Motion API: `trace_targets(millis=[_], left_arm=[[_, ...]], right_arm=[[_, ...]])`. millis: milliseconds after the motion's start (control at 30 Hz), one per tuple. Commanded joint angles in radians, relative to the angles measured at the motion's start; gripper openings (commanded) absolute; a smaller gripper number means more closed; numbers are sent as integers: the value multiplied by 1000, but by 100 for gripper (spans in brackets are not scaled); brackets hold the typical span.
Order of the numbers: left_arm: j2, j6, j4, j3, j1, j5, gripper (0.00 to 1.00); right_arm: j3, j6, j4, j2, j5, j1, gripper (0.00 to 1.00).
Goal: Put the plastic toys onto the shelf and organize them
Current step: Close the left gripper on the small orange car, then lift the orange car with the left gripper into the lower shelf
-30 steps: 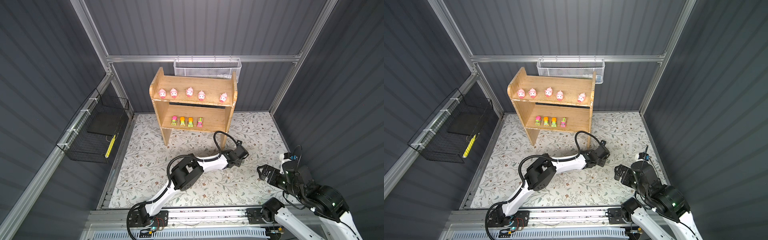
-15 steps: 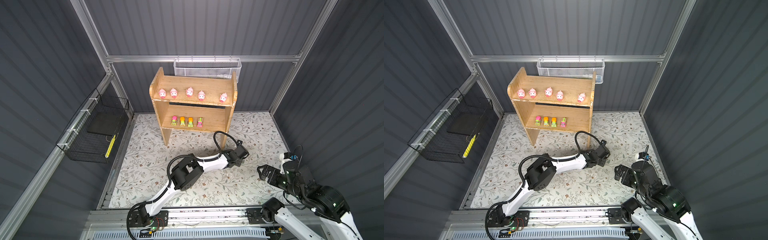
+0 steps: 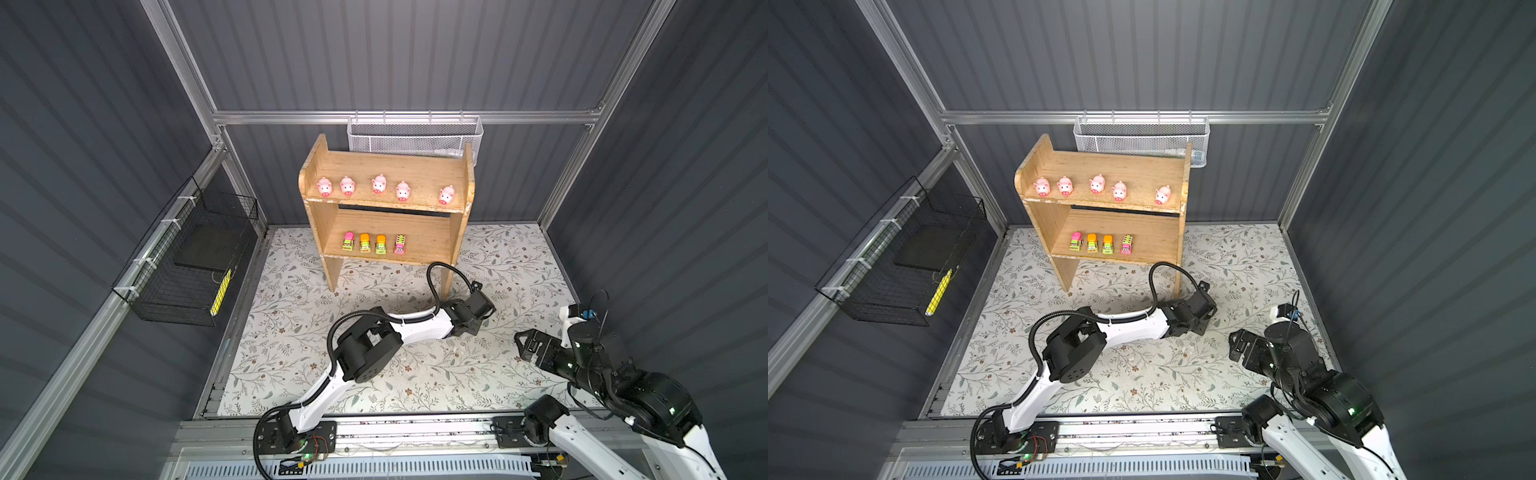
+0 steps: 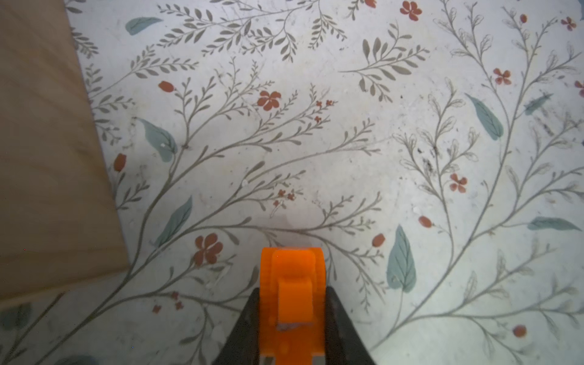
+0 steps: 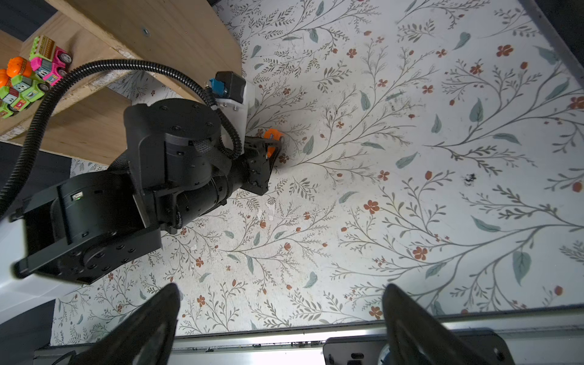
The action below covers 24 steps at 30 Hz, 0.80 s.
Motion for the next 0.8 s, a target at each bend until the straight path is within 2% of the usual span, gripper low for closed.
trace_targets(millis=[0, 433, 633, 767], left_arm=[[-97, -35, -15, -56, 7, 2, 24], [-362, -105, -66, -284, -95, -96, 23], [-509, -178, -189, -345, -125, -200, 23], [-581, -207, -306, -316, -124, -277, 24]], right_arm=[[31, -18, -2, -9, -4, -3, 99], [49, -34, 13, 0, -24, -3, 99], [62, -40, 20, -3, -35, -3, 99], [71, -51, 40, -5, -68, -3, 99]])
